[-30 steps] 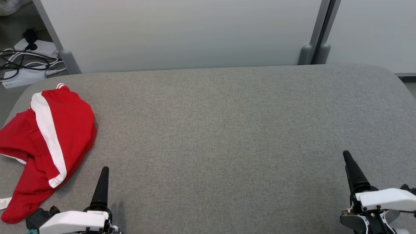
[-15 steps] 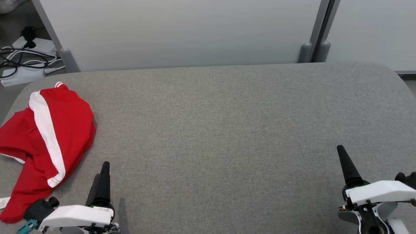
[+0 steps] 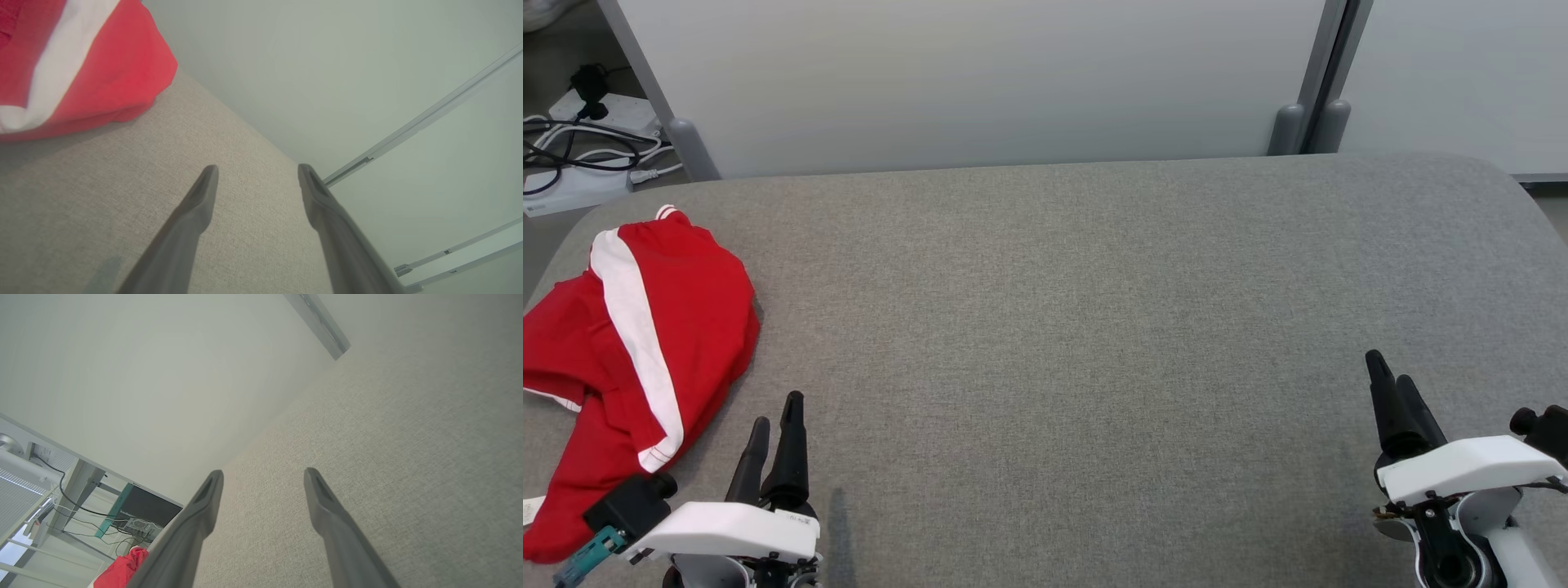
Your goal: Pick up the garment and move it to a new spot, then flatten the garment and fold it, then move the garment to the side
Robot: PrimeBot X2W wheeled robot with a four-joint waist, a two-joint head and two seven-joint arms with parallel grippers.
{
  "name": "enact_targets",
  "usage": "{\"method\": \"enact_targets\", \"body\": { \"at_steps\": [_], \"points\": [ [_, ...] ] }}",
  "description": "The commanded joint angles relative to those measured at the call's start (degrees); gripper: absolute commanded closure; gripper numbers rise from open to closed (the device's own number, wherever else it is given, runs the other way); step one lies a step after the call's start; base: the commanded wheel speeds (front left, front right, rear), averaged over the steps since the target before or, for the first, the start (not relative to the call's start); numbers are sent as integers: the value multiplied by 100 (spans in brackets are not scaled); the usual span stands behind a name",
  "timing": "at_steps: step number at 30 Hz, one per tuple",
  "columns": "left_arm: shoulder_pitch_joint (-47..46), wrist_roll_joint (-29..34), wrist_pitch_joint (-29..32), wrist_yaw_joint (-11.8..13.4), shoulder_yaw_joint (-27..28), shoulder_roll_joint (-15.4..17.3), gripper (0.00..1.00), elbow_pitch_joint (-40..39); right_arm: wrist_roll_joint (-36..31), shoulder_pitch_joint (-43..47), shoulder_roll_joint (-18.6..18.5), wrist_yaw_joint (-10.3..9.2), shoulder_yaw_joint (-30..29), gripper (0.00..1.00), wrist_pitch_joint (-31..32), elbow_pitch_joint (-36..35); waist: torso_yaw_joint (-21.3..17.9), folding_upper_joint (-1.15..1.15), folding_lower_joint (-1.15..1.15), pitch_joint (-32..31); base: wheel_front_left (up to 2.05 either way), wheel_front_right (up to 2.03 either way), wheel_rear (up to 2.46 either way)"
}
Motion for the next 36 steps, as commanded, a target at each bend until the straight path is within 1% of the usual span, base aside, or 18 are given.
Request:
{"method": "enact_targets", "body": {
  "at_steps": [1, 12, 14, 26, 36],
  "points": [
    [-332, 272, -86, -24, 111, 91, 0, -159, -223, -312, -116, 5, 110, 0, -101, -108, -8, 0, -1, 5, 0, 0, 0],
    [-407, 1193, -270, -28, 172, 108, 0, -190, -980, -491, -150, 6, 250, 0, -285, -3, -51, 0, -1, 30, 0, 0, 0],
    [-414, 1268, -287, -29, 173, 109, 0, -186, -1041, -507, -155, 6, 265, 0, -302, 7, -53, 0, -1, 31, 0, 0, 0],
    [-482, 2188, -489, -34, 224, 113, 0, -116, -1765, -678, -228, 7, 450, 0, -504, 161, -92, 0, -1, 8, 0, 0, 0],
    [-539, 3086, -673, -35, 365, 96, 0, -145, -2490, -842, -280, 7, 602, 0, -689, 342, -124, 0, -1, 13, 0, 0, 0]
  ]
}}
